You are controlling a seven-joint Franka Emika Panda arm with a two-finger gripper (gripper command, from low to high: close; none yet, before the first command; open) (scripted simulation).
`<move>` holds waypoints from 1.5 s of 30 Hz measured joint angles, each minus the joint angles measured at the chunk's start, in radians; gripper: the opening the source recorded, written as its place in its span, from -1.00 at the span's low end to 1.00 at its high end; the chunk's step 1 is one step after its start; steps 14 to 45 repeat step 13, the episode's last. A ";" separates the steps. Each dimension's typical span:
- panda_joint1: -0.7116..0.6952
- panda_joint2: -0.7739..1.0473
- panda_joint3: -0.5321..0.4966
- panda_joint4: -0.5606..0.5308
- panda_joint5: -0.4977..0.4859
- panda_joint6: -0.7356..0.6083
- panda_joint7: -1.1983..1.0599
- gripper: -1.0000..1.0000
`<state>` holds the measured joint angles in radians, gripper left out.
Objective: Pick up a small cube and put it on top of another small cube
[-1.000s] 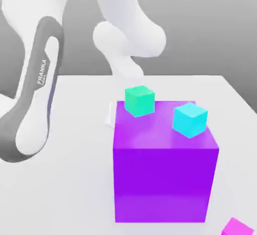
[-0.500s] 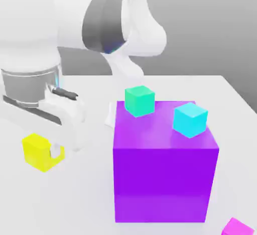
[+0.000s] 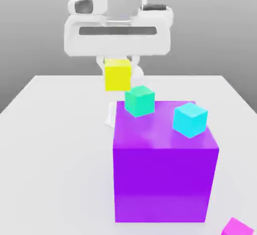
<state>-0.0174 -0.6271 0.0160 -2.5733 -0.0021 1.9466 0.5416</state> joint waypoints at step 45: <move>0.095 -0.173 -0.001 -0.238 0.020 0.064 -0.191 1.00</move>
